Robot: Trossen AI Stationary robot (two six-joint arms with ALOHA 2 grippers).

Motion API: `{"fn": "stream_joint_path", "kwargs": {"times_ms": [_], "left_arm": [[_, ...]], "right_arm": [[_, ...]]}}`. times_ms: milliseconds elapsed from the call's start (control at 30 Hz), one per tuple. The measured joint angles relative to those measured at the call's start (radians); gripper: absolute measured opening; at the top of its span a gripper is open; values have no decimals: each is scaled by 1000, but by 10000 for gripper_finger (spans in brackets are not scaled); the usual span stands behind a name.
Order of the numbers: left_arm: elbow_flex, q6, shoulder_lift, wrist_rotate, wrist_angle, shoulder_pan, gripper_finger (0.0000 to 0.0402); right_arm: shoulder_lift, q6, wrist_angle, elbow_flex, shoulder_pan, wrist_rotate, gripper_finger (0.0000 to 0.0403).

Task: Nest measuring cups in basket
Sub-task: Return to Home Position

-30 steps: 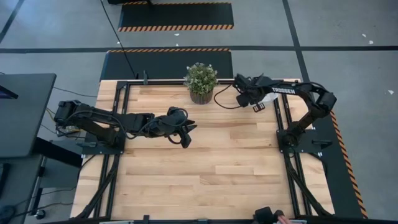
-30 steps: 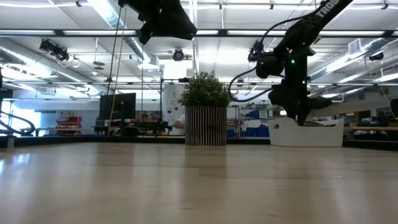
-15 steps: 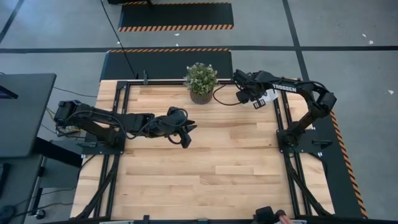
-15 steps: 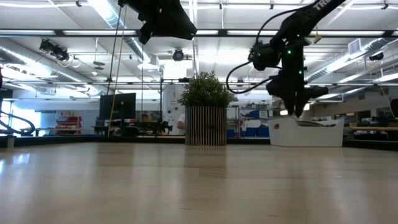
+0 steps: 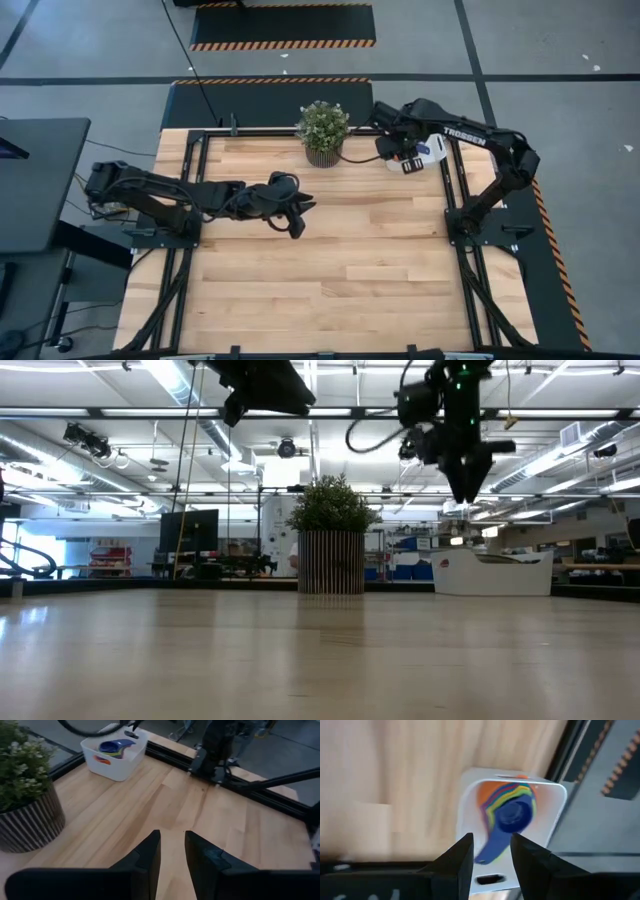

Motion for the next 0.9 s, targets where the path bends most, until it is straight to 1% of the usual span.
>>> {"fn": "stream_joint_path", "kwargs": {"times_ms": [200,333,433,600,800,900], "left_arm": [[0,58,-39,14,-8,-7,96],[1,78,-72,15,-49,-9,96],[1,77,-95,14,-75,-8,96],[1,78,-132,12,-126,-8,96],[1,79,-168,-25,-176,-9,96],[0,82,-188,-33,-203,-8,96]], "right_arm": [[-1,129,-180,154,60,-75,136],[-1,230,-256,236,87,-129,136],[-10,310,-250,277,102,-148,136],[-56,365,-254,332,143,-196,136],[-154,455,-253,370,217,-243,136],[-208,518,-252,383,257,-285,136]]}}
